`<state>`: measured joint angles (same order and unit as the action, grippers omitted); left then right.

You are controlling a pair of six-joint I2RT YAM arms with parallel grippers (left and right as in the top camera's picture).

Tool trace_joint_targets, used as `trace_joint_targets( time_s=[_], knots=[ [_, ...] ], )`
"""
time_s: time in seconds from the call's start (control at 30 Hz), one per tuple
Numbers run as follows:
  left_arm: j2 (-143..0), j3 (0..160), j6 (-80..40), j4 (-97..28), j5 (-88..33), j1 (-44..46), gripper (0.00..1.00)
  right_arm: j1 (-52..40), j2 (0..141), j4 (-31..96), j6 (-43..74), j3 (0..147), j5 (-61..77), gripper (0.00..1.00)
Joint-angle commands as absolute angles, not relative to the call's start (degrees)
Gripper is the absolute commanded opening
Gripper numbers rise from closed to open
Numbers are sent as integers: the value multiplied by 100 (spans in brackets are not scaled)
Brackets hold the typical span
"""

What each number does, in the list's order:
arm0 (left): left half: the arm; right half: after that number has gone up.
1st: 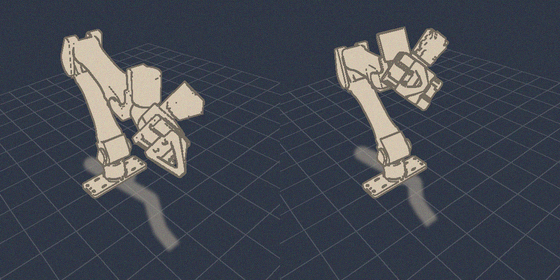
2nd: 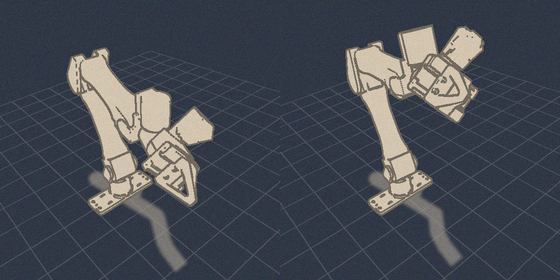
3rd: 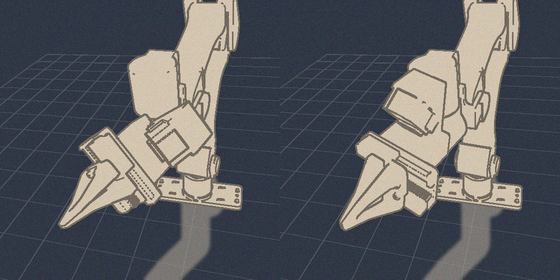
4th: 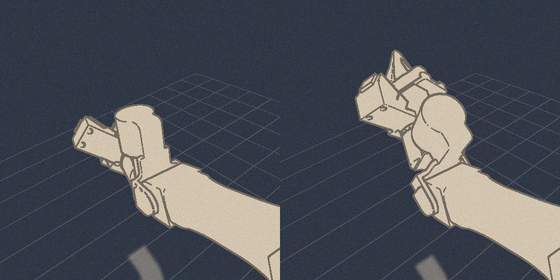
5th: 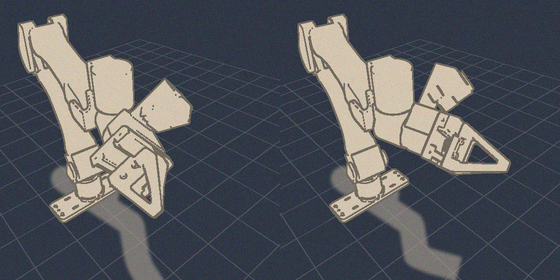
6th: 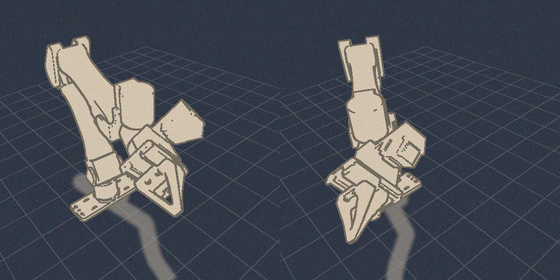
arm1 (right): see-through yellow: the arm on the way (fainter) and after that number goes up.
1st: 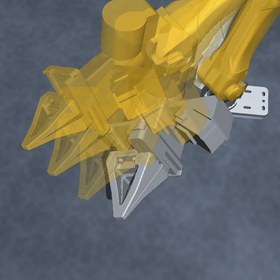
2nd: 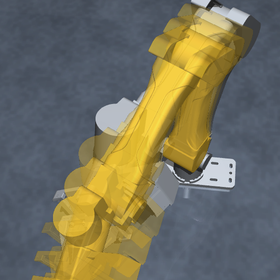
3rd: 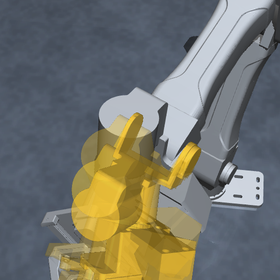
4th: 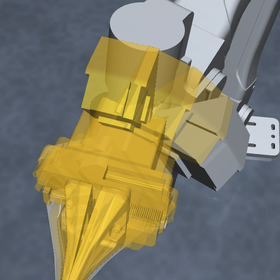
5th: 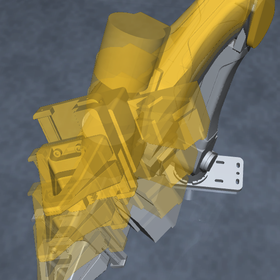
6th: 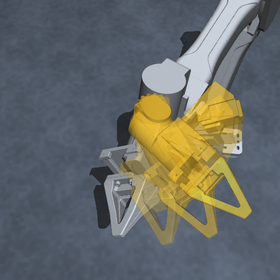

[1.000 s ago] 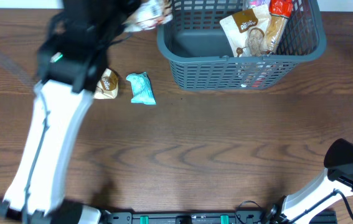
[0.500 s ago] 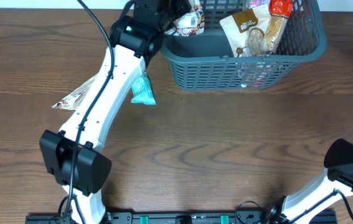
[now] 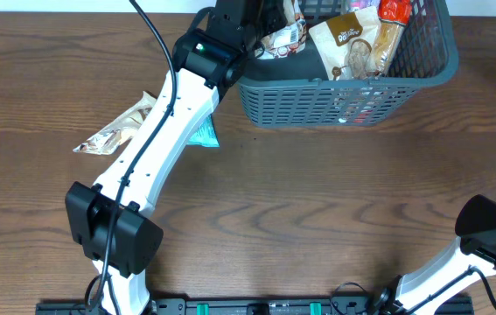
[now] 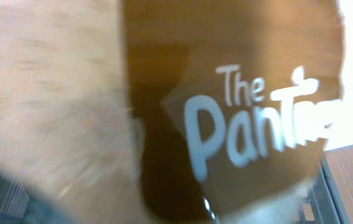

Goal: Pack container
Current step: 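Lift the snack bag into the basket and open the left gripper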

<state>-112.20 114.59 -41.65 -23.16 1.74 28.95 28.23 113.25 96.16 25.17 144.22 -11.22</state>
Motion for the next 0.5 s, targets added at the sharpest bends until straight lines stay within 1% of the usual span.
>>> trace_joint_targets(
  time_s=[0.0,0.03,0.1,0.23,0.37,0.47],
  knots=[
    [-11273,11653,-4038,-2373,266,2886,30,2906,11316,9601,2460,14403,-1201,99],
    [-11275,11653,-4023,-2394,266,2886,32,2906,11316,9603,2460,14403,-1201,99],
    [-11275,11653,-4003,-2445,268,2886,40,2906,11316,9603,2460,14403,-1203,99],
    [-11273,11653,-3975,-2499,266,2884,45,2906,11316,9603,2460,14403,-1201,99],
    [-11225,11655,-3701,-2519,290,2849,58,2906,11316,9603,2460,14403,-1201,99],
    [-11021,11657,-3706,-2648,598,2720,60,2906,11316,9601,2460,14403,-1201,99]
  ],
)
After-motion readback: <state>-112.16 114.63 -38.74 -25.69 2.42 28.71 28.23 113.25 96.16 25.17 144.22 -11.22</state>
